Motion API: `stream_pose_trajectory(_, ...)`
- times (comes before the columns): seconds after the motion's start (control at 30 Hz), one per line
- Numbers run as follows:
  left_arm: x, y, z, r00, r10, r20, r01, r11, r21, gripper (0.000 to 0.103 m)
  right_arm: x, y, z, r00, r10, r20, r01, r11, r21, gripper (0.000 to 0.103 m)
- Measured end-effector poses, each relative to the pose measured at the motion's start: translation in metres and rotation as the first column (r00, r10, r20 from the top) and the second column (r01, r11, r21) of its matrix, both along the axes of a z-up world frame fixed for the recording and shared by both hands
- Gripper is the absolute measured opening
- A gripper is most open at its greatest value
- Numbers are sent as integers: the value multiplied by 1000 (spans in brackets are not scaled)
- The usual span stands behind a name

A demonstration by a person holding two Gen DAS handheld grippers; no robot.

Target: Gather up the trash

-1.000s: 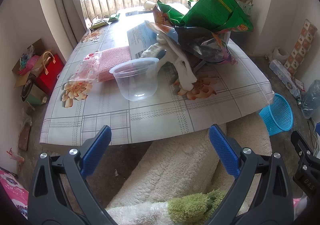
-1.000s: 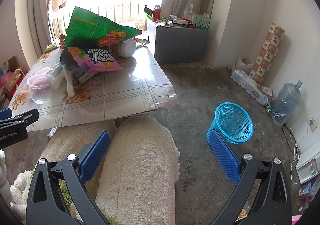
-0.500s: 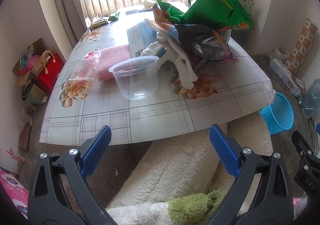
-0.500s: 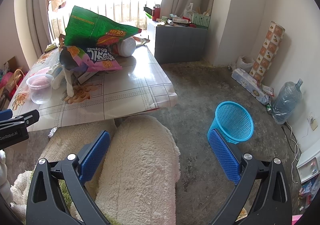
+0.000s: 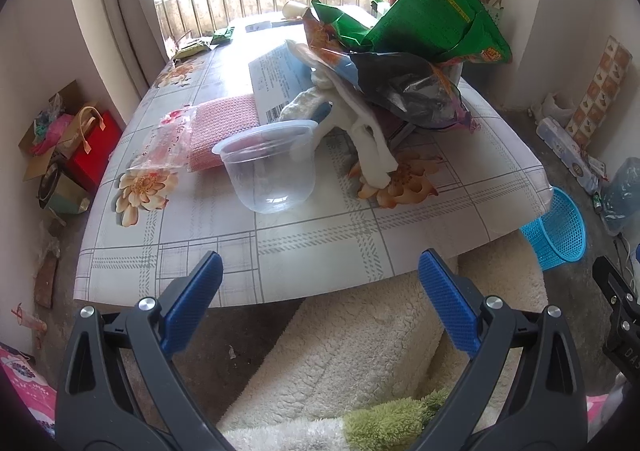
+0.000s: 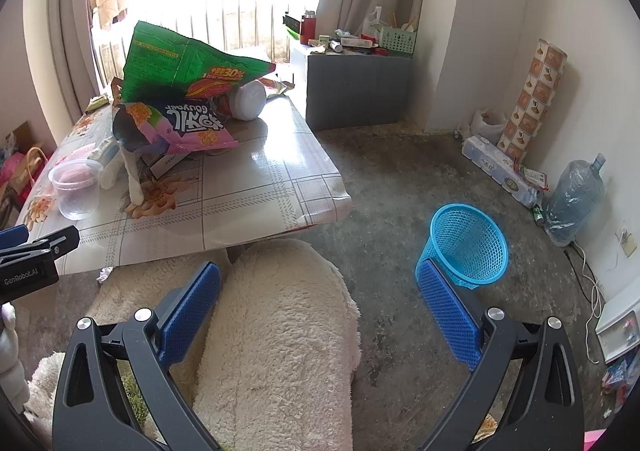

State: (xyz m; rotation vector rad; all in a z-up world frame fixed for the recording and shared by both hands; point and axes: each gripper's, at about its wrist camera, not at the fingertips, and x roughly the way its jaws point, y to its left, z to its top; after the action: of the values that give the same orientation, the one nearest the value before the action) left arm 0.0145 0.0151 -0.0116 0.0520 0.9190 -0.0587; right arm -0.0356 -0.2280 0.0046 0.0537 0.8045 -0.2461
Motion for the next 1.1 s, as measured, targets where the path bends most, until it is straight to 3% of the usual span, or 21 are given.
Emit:
stream_pose_trajectory(0.27, 21, 27, 14, 986, -73, 149, 85, 994, -72, 94, 22, -7, 31, 987, 32, 158, -41, 998, 55, 97)
stream_pose_trajectory(0.37, 33, 39, 20, 976, -94, 198, 120, 985, -123, 94, 42, -10, 45, 980, 64, 187, -95, 982, 161, 97)
stream_pose_trajectory(0.43, 41, 47, 24, 967, -96, 235, 135, 978, -156, 94, 57, -17, 51, 978, 78, 194, -131, 952, 277, 97)
stream_pose_trajectory(0.5, 48, 53, 30, 958, -99, 270, 154, 969, -192, 94, 74, -27, 54, 976, 86, 199, -164, 893, 419, 97)
stream_pose_trajectory(0.57, 55, 58, 36, 948, -97, 302, 166, 963, -212, 94, 94, -37, 54, 977, 81, 195, -179, 807, 563, 97)
stream_pose_trajectory(0.7, 67, 67, 45, 936, -98, 339, 187, 953, -239, 94, 136, -55, 41, 986, 45, 159, -156, 568, 808, 94)
stream_pose_trajectory(0.77, 71, 70, 48, 931, -105, 349, 202, 946, -255, 93, 155, -61, 28, 994, 25, 107, -107, 443, 890, 89)
stream_pose_trajectory(0.83, 76, 73, 51, 929, -116, 352, 219, 939, -267, 89, 171, -61, 14, 998, 17, 55, -57, 354, 933, 85)
stream_pose_trajectory(0.9, 83, 74, 54, 927, -135, 350, 241, 929, -280, 82, 184, -57, 5, 1000, 21, 12, -18, 311, 950, 83)
stream_pose_trajectory(1.1, 102, 77, 62, 925, -175, 338, 288, 902, -322, 66, 212, -43, -15, 995, 45, -92, 78, 252, 965, 73)
